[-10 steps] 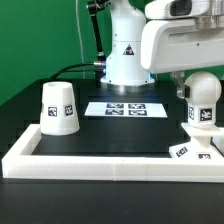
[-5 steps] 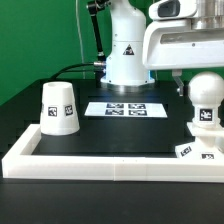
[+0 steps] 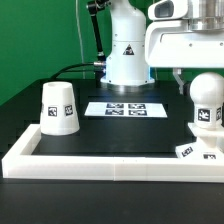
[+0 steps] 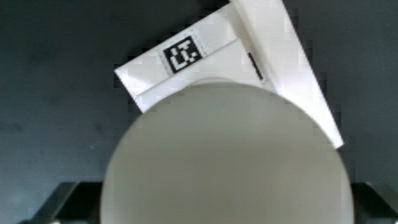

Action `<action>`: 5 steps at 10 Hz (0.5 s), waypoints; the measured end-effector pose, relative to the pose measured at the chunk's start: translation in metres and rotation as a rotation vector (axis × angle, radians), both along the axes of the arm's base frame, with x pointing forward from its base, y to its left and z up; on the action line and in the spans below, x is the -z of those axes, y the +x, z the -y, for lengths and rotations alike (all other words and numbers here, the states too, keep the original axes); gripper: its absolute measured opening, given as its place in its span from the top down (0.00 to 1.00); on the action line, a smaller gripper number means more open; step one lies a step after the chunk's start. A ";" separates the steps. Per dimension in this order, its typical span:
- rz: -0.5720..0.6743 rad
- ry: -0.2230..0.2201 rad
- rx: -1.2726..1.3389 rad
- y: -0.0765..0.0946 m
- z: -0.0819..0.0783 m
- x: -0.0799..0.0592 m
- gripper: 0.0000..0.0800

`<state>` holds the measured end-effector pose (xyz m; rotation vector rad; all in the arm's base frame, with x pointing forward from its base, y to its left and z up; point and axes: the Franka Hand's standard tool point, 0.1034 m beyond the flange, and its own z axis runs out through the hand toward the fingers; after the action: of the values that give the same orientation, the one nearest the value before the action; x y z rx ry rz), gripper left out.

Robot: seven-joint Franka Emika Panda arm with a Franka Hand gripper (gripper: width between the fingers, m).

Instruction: Assemble lamp

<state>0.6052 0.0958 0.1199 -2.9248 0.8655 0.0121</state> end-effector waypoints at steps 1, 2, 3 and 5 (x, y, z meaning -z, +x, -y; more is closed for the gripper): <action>-0.006 0.002 0.070 0.000 0.000 0.000 0.28; -0.011 0.003 0.119 0.000 0.000 0.000 0.28; -0.015 0.003 0.157 0.000 0.000 0.000 0.28; -0.039 0.018 0.388 -0.001 -0.003 0.001 0.28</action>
Offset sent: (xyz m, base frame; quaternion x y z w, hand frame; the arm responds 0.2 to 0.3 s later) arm -0.0078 0.0030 -0.0081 0.0027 -0.0136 0.2701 0.9627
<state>0.6038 0.0993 0.1191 -2.6961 1.4129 0.0495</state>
